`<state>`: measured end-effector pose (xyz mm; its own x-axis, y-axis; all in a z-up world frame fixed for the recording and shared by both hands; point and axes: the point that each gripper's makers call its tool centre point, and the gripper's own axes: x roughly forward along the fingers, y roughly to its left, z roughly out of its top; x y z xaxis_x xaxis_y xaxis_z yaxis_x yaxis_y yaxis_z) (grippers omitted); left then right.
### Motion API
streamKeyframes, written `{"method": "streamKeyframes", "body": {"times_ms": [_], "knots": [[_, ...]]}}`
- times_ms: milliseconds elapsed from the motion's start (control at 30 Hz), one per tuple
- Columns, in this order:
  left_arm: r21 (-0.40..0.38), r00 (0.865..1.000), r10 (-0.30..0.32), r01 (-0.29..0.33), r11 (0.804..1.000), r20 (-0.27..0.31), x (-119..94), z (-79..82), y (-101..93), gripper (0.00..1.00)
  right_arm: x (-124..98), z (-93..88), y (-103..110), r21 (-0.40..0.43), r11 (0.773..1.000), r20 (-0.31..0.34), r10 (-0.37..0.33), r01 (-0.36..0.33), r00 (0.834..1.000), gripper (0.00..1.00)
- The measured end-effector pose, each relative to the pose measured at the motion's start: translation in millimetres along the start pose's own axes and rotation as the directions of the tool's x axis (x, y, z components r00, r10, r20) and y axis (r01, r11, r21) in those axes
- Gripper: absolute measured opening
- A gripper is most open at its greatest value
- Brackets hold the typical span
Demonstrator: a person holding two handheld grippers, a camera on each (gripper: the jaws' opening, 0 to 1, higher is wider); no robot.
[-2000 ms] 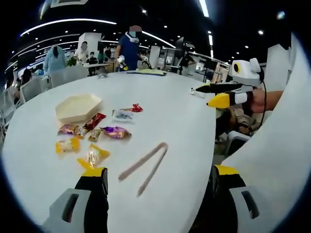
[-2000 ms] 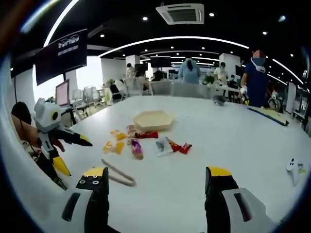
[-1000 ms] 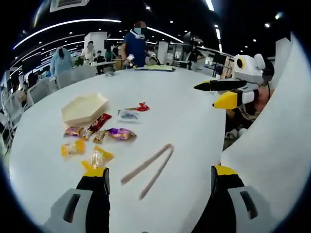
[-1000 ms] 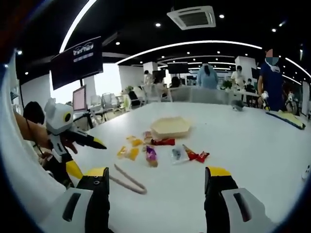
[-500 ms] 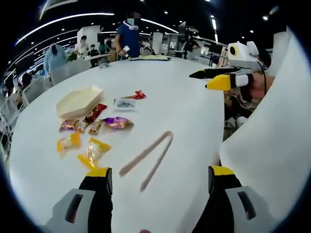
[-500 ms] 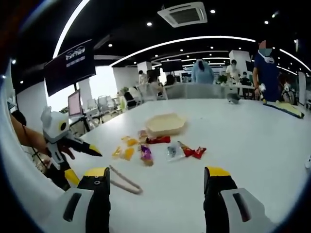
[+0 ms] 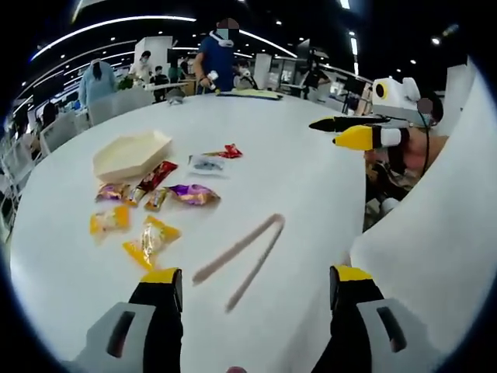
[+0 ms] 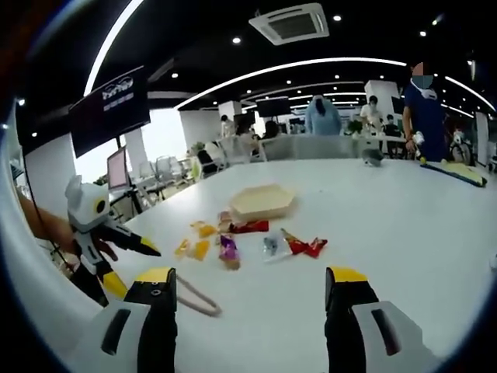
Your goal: Place the target food into the container with the food tongs after gripping and lifting it, then release it inside without dropping or visibly crushing the food.
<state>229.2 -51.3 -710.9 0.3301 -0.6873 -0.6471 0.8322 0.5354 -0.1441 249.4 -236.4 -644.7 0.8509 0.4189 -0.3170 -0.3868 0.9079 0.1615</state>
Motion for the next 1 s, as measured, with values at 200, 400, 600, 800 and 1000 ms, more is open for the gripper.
{"method": "streamKeyframes", "body": {"times_ms": [200, 400, 600, 800, 1000], "knots": [[-0.016, 0.999, -0.038, 0.038, 0.999, -0.002, 3.0, 0.2, -1.2, 0.67, -2.1, 5.5, 0.2, 0.009, 1.000, 0.018, -0.006, 0.006, 1.000, 0.79], [-0.032, 0.997, -0.076, 0.076, 0.997, -0.001, 8.7, -1.8, -6.9, 0.56, -3.1, 2.7, -4.3, 0.009, 1.000, 0.005, -0.017, 0.017, 1.000, 0.79], [-0.054, 0.996, -0.092, 0.092, 0.994, 0.011, 9.8, -2.9, -9.6, 0.51, -2.9, 2.8, -7.1, 0.013, 1.000, 0.003, -0.022, 0.022, 1.000, 0.79], [-0.041, 0.998, -0.066, 0.066, 0.997, -0.011, 9.5, -9.7, -4.5, 0.51, -1.7, 2.7, -7.1, 0.010, 1.000, -0.001, -0.019, 0.020, 1.000, 0.79], [-0.030, 0.998, -0.054, 0.053, 0.998, -0.029, 12.2, -13.9, 1.4, 0.50, -2.0, 4.3, -7.9, 0.003, 1.000, 0.006, -0.024, 0.024, 1.000, 0.79]]}}
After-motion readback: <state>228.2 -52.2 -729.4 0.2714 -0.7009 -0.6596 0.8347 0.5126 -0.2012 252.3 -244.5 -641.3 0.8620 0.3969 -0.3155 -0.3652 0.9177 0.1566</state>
